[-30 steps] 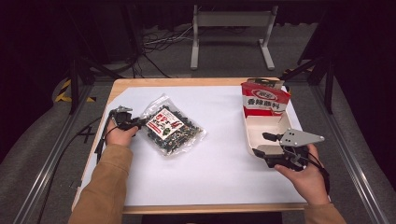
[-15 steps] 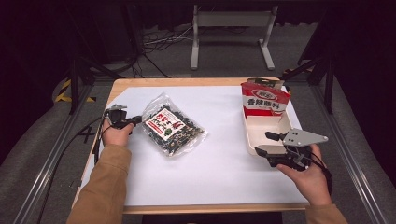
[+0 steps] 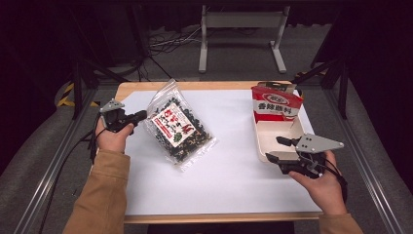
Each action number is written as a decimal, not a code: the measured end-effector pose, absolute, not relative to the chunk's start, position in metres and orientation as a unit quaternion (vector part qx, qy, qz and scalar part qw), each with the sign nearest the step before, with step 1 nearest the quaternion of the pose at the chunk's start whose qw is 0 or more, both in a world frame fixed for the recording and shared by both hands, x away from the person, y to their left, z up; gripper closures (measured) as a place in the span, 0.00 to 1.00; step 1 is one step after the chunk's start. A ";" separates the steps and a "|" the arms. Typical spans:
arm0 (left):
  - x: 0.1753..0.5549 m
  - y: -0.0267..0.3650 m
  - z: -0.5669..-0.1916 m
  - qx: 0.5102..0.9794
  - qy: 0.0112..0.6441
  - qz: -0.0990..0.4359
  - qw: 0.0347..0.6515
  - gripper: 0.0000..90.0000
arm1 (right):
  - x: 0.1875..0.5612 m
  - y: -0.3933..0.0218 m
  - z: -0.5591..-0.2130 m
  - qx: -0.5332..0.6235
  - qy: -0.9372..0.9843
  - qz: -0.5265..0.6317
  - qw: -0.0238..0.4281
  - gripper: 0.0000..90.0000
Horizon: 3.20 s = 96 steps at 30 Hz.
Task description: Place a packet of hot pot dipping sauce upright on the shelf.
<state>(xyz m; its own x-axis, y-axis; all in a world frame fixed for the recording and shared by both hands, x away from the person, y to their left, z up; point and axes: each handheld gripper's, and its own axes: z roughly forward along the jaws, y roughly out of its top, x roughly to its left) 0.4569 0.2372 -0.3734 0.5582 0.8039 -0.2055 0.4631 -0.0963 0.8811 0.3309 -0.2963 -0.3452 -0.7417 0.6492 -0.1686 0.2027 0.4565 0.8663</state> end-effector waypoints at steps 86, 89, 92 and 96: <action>0.367 0.186 -0.282 0.740 0.144 0.135 0.643 0.60 | 0.365 -0.205 -0.321 0.181 0.807 0.560 0.050 0.82; 0.368 0.189 -0.283 0.741 0.149 0.139 0.639 0.59 | 0.366 -0.217 -0.314 0.188 0.806 0.558 0.067 0.82; 0.370 0.192 -0.285 0.744 0.158 0.143 0.633 0.56 | 0.366 -0.227 -0.306 0.194 0.805 0.554 0.082 0.82; 0.375 0.199 -0.291 0.746 0.179 0.153 0.622 0.57 | 0.366 -0.238 -0.298 0.203 0.805 0.548 0.104 0.82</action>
